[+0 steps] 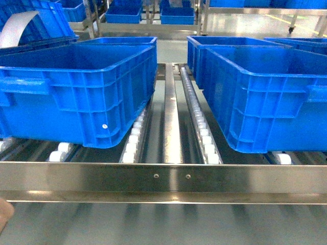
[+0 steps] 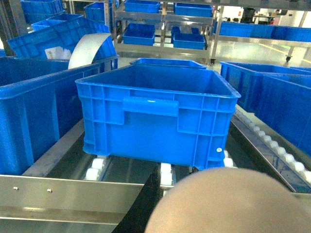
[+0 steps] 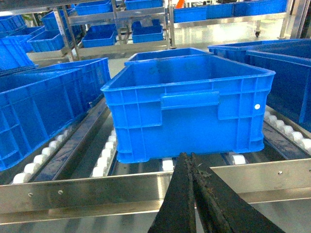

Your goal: Place part in tray to right shelf

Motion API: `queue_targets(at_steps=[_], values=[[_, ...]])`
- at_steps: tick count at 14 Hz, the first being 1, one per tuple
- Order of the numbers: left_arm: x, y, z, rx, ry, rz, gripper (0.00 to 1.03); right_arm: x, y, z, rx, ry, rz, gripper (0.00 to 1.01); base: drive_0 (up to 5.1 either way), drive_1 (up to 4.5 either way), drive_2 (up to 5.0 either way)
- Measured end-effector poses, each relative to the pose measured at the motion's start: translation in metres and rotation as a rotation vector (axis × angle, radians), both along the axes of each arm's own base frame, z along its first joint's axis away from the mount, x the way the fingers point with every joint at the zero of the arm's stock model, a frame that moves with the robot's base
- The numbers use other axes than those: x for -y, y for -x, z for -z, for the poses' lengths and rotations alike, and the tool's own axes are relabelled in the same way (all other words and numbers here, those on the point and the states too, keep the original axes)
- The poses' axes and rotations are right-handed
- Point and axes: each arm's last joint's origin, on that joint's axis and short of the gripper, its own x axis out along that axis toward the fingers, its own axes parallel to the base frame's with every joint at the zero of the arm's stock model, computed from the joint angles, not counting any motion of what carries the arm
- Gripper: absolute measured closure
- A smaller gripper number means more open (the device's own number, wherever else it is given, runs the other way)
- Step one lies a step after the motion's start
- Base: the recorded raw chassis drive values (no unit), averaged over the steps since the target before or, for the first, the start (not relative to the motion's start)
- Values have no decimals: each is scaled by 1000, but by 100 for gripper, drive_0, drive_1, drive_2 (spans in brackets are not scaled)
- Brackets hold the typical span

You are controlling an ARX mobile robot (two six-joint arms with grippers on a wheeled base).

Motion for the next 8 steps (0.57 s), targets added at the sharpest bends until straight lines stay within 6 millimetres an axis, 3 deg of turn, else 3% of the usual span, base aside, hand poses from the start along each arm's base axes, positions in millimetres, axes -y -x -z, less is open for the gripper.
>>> queue_targets(at_steps=[3,8], values=[[0,12,5,-23,0,0,91,0,0,0,0,0,0,99,0,0,0],[0,12,3,-10,-1,0,91,0,0,0,0,0,0,99,0,0,0]])
